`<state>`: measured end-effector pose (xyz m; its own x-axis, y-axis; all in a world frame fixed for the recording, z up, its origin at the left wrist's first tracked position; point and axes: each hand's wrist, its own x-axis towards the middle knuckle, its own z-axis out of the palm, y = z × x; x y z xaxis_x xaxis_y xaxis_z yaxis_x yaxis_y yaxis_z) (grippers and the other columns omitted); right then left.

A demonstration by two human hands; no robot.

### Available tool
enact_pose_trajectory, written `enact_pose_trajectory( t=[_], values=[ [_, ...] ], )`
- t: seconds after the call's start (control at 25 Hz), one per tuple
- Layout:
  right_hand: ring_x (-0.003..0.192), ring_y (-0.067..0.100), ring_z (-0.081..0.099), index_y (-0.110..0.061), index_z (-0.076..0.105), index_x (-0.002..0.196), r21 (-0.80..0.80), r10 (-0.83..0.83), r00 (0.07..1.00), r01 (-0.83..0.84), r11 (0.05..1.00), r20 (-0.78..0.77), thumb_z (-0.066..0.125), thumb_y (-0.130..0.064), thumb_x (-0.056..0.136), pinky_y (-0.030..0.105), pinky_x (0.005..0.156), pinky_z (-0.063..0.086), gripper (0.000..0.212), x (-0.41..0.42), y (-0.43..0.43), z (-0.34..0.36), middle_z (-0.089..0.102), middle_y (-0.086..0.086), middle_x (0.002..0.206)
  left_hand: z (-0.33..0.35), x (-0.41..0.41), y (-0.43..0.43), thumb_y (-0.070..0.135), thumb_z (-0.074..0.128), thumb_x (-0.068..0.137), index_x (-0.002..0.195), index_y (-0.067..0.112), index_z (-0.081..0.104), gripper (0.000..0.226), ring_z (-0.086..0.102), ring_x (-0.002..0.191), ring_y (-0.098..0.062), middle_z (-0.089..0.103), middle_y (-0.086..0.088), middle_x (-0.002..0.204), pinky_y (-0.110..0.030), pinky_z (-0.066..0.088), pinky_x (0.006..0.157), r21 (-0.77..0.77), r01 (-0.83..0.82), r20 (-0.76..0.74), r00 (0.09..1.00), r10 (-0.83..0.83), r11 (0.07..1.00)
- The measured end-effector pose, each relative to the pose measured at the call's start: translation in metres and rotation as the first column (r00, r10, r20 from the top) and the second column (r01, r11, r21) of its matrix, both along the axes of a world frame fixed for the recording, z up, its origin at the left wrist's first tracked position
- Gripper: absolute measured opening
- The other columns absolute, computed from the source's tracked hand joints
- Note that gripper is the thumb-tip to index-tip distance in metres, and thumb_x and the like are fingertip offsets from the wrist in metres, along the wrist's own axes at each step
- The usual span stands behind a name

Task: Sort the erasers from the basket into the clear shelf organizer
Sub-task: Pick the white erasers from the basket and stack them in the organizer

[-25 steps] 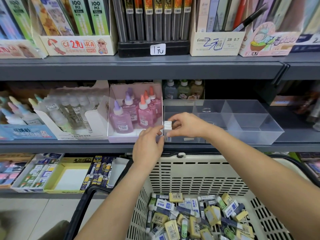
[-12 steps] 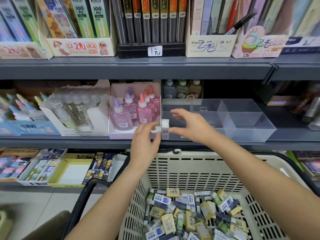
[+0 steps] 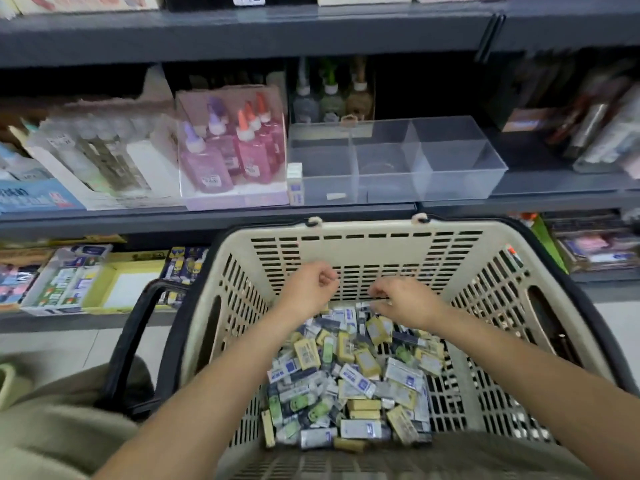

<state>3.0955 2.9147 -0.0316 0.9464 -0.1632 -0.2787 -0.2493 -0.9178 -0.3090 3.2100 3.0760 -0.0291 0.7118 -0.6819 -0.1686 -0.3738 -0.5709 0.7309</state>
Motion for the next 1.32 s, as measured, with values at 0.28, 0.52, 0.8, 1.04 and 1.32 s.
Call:
enact_pose_trajectory(
  t=[0.28, 0.52, 0.8, 1.04, 1.32],
  values=[
    [0.116, 0.026, 0.048, -0.012, 0.048, 0.126, -0.171, 0.042, 0.993, -0.060, 0.983, -0.107, 0.048, -0.007, 0.087, 0.035, 0.094, 0.040, 0.039, -0.003, 0.000, -0.068, 0.051, 0.008, 0.127, -0.062, -0.006, 0.013, 0.019, 0.054, 0.091, 0.117, 0.021, 0.058, 0.026, 0.059, 0.106, -0.016, 0.062, 0.001, 0.119, -0.031, 0.049, 0.091, 0.303, 0.095, -0.090, 0.993, -0.071, 0.948],
    [0.109, 0.022, 0.047, -0.017, 0.056, 0.113, -0.338, -0.061, 0.991, 0.018, 0.941, -0.117, 0.055, -0.011, 0.083, 0.034, 0.094, 0.032, 0.031, -0.003, -0.006, -0.079, 0.053, 0.003, 0.114, -0.062, 0.019, 0.031, 0.007, 0.048, 0.093, 0.110, 0.013, 0.064, 0.024, 0.058, 0.098, -0.017, 0.064, -0.005, 0.114, -0.025, 0.046, 0.082, 0.248, -0.244, -0.051, 0.963, 0.264, 0.938],
    [0.096, 0.020, 0.057, -0.025, 0.059, 0.101, -0.255, -0.163, 0.977, 0.124, 0.959, -0.137, 0.044, -0.027, 0.095, 0.035, 0.090, 0.031, 0.016, -0.011, -0.019, -0.066, 0.066, -0.001, 0.098, -0.067, 0.017, 0.046, 0.003, 0.058, 0.086, 0.121, 0.012, 0.054, 0.036, 0.057, 0.103, -0.024, 0.058, -0.008, 0.118, -0.034, 0.048, 0.090, 0.384, -0.136, 0.022, 0.990, 0.138, 0.913],
    [0.089, 0.018, 0.063, -0.008, 0.066, 0.105, 0.396, -0.337, 0.932, 0.363, 0.844, -0.135, 0.052, -0.018, 0.094, 0.027, 0.076, 0.050, 0.020, -0.005, 0.003, -0.043, 0.068, 0.007, 0.100, -0.070, 0.012, 0.046, 0.019, 0.054, 0.091, 0.107, 0.022, 0.058, 0.017, 0.056, 0.091, -0.021, 0.059, -0.004, 0.107, -0.033, 0.049, 0.078, 0.444, -0.011, 0.143, 0.988, -0.059, 0.896],
    [0.091, 0.009, 0.057, -0.015, 0.064, 0.094, 0.629, -0.441, 0.868, 0.477, 0.614, -0.229, 0.057, -0.020, 0.092, 0.018, 0.074, 0.043, 0.008, -0.004, 0.017, -0.031, 0.062, -0.005, 0.095, -0.070, 0.014, 0.050, 0.022, 0.065, 0.083, 0.120, 0.021, 0.052, 0.040, 0.048, 0.111, -0.022, 0.054, -0.002, 0.119, -0.036, 0.042, 0.089, 0.571, 0.083, 0.245, 0.932, -0.266, 0.817]
  ],
)
